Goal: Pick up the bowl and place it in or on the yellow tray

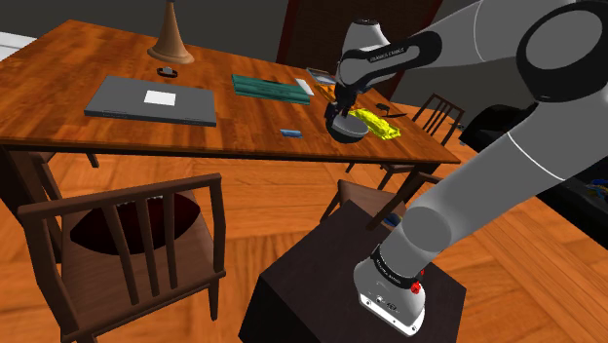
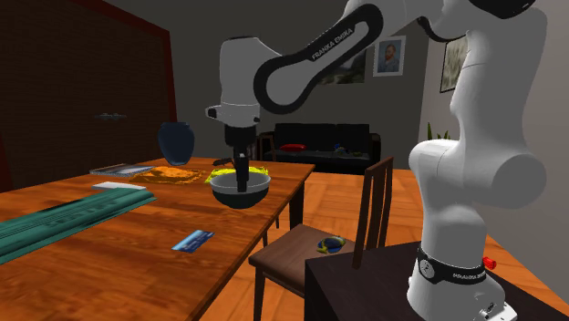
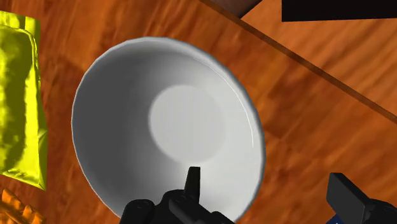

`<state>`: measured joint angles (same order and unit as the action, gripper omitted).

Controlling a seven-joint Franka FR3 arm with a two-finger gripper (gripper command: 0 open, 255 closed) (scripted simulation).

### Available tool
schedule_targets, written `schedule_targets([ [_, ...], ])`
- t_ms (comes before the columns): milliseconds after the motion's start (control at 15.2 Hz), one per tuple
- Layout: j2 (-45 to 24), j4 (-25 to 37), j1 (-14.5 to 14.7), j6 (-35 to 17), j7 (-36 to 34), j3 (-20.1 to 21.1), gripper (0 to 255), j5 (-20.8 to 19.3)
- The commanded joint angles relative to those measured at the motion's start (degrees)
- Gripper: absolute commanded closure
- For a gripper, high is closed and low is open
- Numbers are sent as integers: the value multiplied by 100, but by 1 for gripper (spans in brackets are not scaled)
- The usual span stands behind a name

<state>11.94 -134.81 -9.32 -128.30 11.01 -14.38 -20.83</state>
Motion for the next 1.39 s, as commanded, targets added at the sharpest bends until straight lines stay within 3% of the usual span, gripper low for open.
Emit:
schedule_targets([
  [0, -84, -77, -24, -173, -5, -34, 0, -32],
  [198, -268, -174, -57, -464, -16, -88, 0, -65],
  [726, -268, -174, -57, -463, -16, -87, 0, -65],
  [792, -268, -174, -57, -463, -16, -87, 255, -65],
  [1320, -268, -175, -57, -463, -16, -87, 255, -65],
])
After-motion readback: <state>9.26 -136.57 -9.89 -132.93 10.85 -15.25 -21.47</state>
